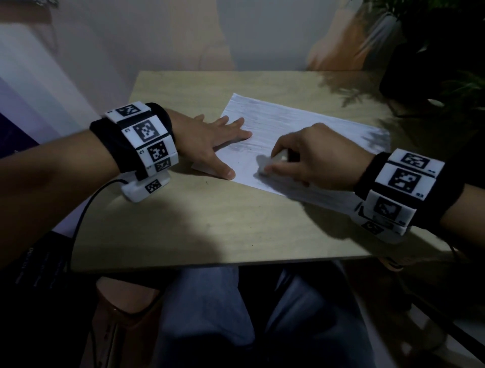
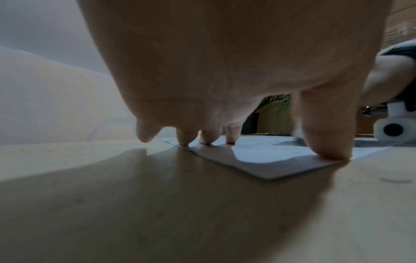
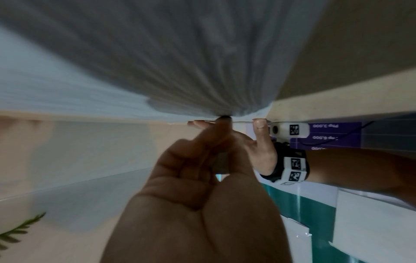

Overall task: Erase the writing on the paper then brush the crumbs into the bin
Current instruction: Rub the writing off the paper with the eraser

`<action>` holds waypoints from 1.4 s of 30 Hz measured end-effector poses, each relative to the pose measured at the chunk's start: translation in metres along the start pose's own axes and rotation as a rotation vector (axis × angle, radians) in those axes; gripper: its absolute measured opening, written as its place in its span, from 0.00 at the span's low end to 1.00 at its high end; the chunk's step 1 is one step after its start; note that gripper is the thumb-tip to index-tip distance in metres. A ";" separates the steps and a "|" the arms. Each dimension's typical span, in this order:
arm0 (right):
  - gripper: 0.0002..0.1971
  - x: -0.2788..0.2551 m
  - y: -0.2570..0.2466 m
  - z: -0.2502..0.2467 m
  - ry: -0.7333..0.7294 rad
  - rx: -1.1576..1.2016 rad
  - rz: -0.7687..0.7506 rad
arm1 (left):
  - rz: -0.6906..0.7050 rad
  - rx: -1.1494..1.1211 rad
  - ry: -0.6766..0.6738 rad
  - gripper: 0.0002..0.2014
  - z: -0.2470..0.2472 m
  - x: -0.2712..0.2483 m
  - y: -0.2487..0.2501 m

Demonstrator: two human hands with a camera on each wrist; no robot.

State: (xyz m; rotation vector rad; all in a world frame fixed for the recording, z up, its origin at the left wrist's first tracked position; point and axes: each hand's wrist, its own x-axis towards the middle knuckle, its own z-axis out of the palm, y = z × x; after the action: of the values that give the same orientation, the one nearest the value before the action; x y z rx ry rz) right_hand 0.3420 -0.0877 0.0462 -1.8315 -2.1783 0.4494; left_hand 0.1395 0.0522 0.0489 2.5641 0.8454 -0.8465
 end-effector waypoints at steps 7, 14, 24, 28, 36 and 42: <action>0.19 0.005 0.005 0.000 0.075 -0.064 0.032 | 0.007 -0.020 -0.002 0.54 0.000 0.000 -0.001; 0.19 0.007 0.007 0.000 0.013 -0.041 0.036 | 0.003 -0.025 -0.011 0.55 -0.001 0.000 -0.001; 0.22 0.005 0.008 0.002 0.044 -0.050 0.002 | 0.000 -0.012 0.007 0.57 0.002 0.000 -0.001; 0.21 0.001 0.006 0.004 -0.010 -0.064 -0.043 | 0.000 -0.014 0.009 0.59 0.002 0.001 -0.002; 0.21 0.004 0.014 0.005 0.047 -0.096 -0.017 | -0.002 -0.016 0.013 0.59 0.001 0.001 0.000; 0.23 0.005 0.012 0.004 0.025 -0.079 0.015 | 0.002 -0.012 0.007 0.59 0.001 0.001 0.000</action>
State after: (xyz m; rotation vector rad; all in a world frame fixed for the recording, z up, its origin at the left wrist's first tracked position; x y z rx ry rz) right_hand 0.3507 -0.0811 0.0377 -1.8846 -2.1971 0.3463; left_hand 0.1392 0.0522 0.0473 2.5590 0.8469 -0.8298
